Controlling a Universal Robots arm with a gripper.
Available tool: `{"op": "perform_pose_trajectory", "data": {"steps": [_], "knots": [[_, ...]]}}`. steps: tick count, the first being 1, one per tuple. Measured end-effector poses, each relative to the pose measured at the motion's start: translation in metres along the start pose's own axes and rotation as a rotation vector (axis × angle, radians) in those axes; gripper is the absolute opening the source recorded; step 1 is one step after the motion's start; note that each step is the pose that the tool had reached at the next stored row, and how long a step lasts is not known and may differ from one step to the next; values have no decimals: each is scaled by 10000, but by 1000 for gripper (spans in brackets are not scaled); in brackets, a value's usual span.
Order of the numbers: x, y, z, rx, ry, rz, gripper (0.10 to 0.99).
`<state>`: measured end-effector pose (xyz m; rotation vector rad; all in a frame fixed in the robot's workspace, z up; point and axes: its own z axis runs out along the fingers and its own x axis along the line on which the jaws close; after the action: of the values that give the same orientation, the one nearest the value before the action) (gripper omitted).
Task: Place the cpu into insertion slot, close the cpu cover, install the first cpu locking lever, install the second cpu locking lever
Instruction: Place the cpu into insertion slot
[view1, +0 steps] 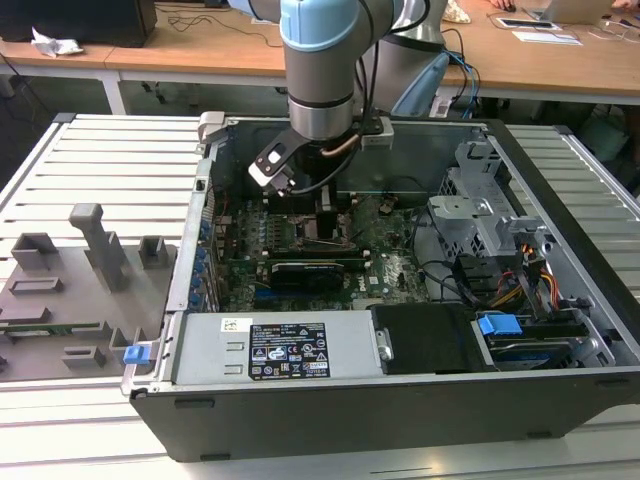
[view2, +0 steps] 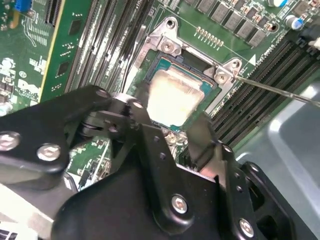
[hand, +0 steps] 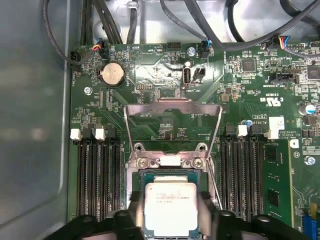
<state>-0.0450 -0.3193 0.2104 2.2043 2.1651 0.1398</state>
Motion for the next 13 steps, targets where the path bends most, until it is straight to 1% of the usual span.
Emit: {"op": "perform_pose_trajectory", "data": {"steps": [2, 3, 4, 5, 8, 13], "knots": [[1, 30, -14, 136, -3, 6, 459], [1, 43, -18, 212, -7, 13, 459], [1, 51, -21, 262, -8, 14, 337], [1, 61, -27, 334, -9, 16, 278], [2, 68, -40, 399, -11, 18, 106], [3, 72, -79, 411, -9, 18, 106]]}}
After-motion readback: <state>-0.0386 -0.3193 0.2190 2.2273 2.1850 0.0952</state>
